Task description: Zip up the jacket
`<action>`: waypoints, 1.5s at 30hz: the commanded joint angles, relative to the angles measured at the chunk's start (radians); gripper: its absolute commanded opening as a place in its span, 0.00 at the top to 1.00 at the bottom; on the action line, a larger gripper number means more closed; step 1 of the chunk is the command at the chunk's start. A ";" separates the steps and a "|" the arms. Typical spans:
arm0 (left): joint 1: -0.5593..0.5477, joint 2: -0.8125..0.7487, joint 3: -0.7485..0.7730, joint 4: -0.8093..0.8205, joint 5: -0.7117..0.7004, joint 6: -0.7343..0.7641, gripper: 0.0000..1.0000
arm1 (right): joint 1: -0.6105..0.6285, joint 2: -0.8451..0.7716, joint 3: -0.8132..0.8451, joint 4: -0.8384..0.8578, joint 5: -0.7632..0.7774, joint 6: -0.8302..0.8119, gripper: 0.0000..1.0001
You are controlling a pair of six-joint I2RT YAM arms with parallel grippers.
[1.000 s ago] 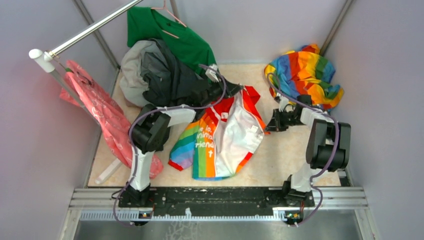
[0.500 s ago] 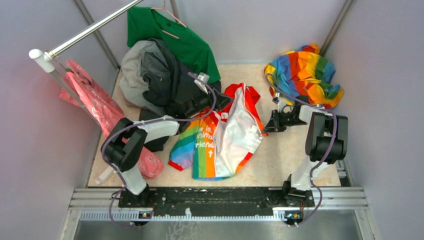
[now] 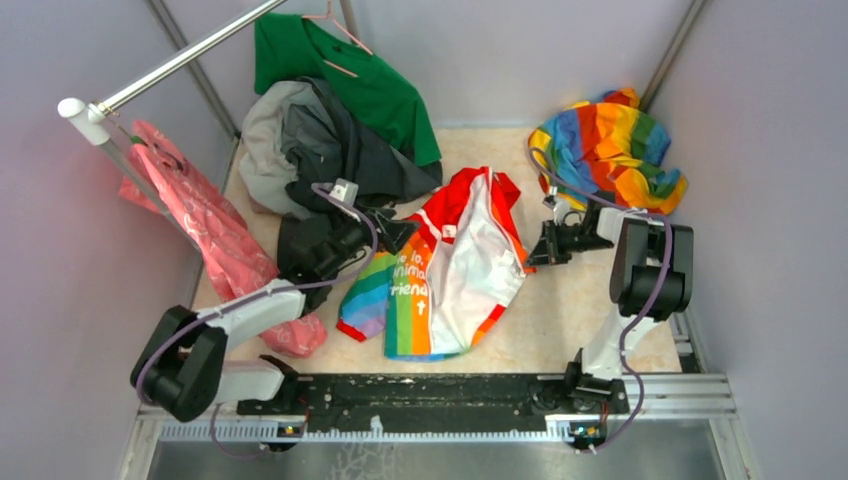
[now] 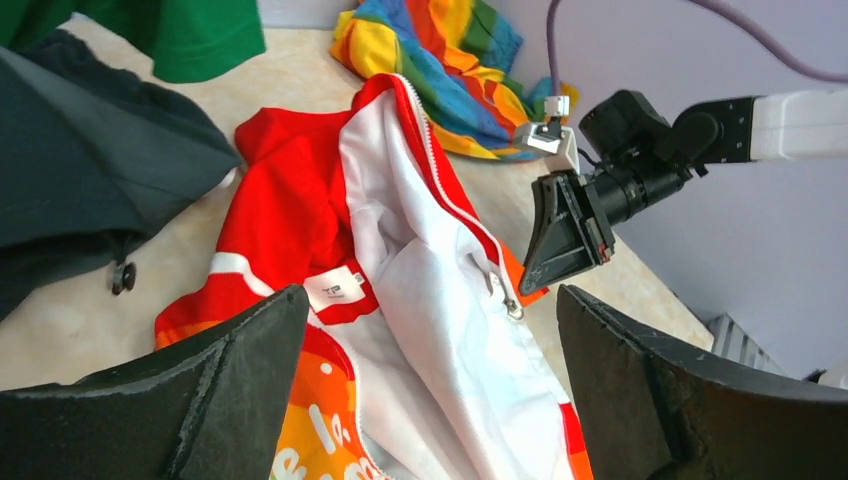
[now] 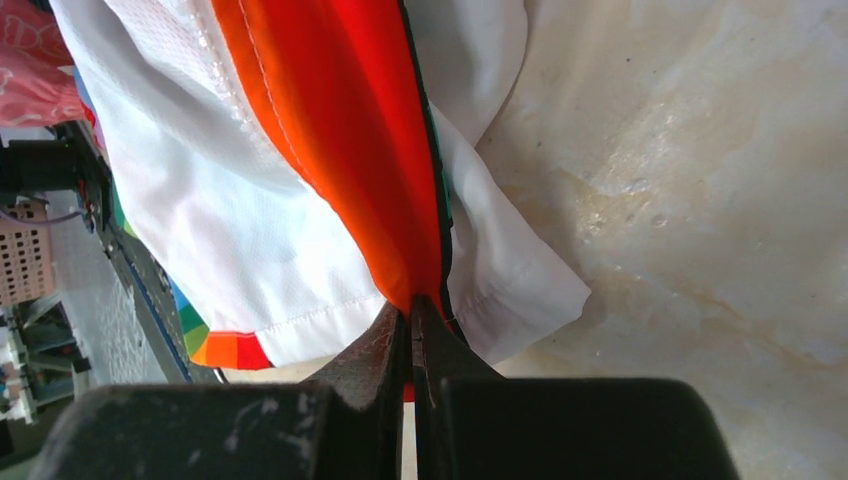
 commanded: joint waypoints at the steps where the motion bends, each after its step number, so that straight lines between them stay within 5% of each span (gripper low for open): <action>1: 0.012 -0.107 -0.046 -0.090 -0.105 -0.044 0.01 | 0.002 -0.022 0.024 0.038 0.032 0.000 0.97; 10: 0.020 -0.178 -0.189 -0.006 0.059 -0.114 0.01 | 0.000 -0.044 0.021 0.053 0.060 0.005 0.89; 22: 0.022 -0.205 -0.194 -0.048 0.168 -0.166 0.06 | -0.043 -0.116 0.015 0.054 0.059 -0.006 0.75; 42: 0.021 -0.245 -0.159 -0.180 0.252 -0.166 0.09 | -0.072 -0.407 -0.033 -0.056 -0.207 -0.281 0.70; 45: 0.022 -0.248 -0.157 -0.200 0.298 -0.179 0.10 | -0.048 -0.525 -0.087 -0.034 -0.289 -0.370 0.60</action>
